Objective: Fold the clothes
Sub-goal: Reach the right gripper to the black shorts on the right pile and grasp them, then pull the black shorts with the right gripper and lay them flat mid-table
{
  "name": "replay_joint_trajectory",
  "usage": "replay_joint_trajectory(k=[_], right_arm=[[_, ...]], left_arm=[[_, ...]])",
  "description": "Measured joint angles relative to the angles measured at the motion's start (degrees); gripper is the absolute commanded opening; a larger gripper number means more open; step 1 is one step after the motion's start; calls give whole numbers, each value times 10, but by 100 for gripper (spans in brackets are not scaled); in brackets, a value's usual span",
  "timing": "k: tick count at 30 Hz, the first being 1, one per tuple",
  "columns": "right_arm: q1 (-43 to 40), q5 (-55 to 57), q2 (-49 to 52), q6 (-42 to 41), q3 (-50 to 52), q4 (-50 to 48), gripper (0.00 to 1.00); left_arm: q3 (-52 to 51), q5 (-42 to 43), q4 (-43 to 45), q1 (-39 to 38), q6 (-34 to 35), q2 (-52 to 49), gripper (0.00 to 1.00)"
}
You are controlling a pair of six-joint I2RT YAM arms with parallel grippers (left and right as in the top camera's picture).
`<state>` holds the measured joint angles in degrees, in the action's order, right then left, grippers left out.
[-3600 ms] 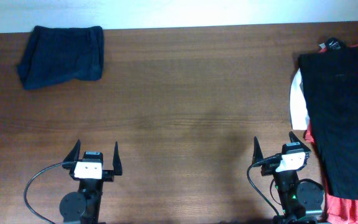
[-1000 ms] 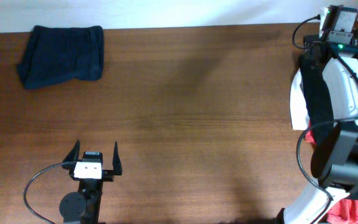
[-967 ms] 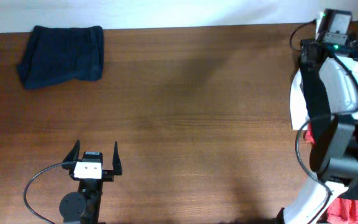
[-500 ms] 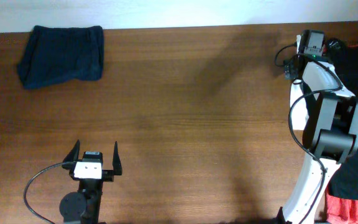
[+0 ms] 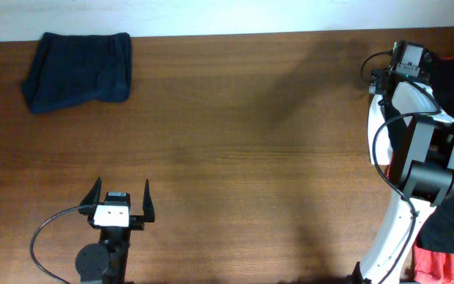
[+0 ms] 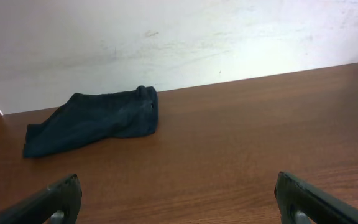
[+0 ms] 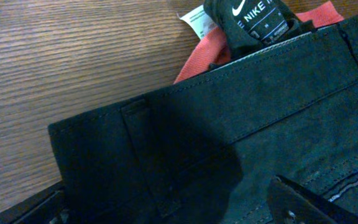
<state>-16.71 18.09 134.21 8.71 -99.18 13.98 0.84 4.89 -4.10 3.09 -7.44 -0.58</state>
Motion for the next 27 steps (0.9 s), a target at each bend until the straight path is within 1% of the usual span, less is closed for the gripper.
replay_joint_trajectory(k=[4,6,7,8,10,11,13,14,19,23,27], right_arm=[[0,-17,11,-4,0,-1,96],[0,-47,11,3,0,0,95],[0,-56,11,5,0,0,91],[0,-58,11,5,0,0,67],[0,-57,11,6,0,1,55],[0,-56,11,6,0,1,44],[0,-54,11,5,0,1,14],[0,-53,11,6,0,1,4],[0,-38,6,-19,-3,7,4],[-1,18,-55,-41,-4,34,4],[-5,59,-94,-65,-4,57,4]], left_arm=[[0,0,0,0,0,0,99],[0,0,0,0,0,0,99],[0,0,0,0,0,0,99],[0,0,0,0,0,0,99],[0,0,0,0,0,0,99],[0,0,0,0,0,0,99],[0,0,0,0,0,0,99],[0,0,0,0,0,0,99],[0,0,0,0,0,0,99],[0,0,0,0,0,0,99],[0,0,0,0,0,0,99]])
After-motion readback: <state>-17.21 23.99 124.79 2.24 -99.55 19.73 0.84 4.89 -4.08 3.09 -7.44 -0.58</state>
